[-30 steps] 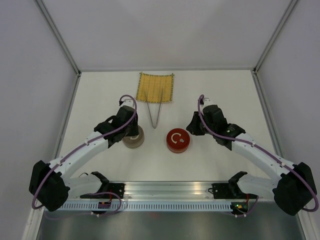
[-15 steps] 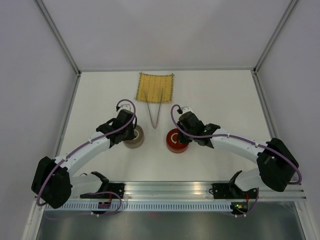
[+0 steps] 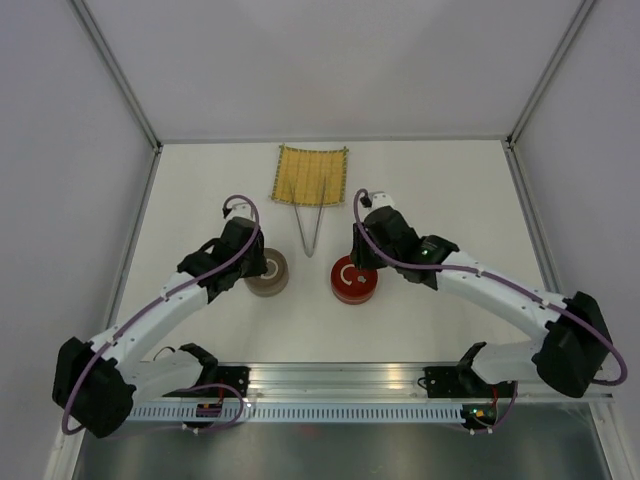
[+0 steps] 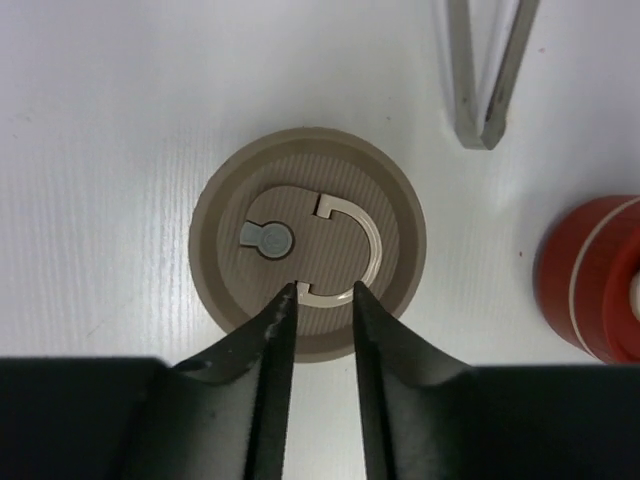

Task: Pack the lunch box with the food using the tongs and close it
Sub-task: Adjust the packing box at the center of the board, then reset both arms

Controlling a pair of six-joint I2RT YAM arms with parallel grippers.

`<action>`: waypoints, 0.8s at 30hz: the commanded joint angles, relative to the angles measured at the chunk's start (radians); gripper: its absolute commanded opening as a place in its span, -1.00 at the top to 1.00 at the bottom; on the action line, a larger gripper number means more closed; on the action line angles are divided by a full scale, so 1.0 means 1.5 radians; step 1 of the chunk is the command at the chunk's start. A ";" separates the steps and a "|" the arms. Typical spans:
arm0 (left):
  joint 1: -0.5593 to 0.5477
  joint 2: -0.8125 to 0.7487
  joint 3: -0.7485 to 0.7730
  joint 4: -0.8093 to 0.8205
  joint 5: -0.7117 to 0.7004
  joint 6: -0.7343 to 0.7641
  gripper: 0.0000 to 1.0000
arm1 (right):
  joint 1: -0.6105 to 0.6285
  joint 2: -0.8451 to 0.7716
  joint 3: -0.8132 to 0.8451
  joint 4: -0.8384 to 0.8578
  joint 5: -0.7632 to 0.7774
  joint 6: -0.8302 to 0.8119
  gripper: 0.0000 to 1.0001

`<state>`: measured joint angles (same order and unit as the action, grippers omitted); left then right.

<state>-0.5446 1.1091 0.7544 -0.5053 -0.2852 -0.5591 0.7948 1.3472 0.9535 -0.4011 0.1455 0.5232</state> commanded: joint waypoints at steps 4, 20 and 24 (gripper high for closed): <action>0.005 -0.135 0.136 -0.079 0.053 0.057 -0.32 | 0.001 -0.165 0.118 -0.020 0.049 -0.022 -0.49; 0.005 -0.525 0.103 -0.183 0.062 0.074 -0.98 | 0.001 -0.564 -0.077 0.014 0.131 0.024 -0.96; 0.005 -0.611 0.087 -0.194 0.032 0.066 -0.99 | 0.001 -0.661 -0.105 -0.011 0.153 0.057 -0.96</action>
<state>-0.5423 0.2611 0.8978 -0.7689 -0.1928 -0.4587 0.7944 0.4274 0.8181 -0.3977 0.3565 0.5522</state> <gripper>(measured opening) 0.993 0.979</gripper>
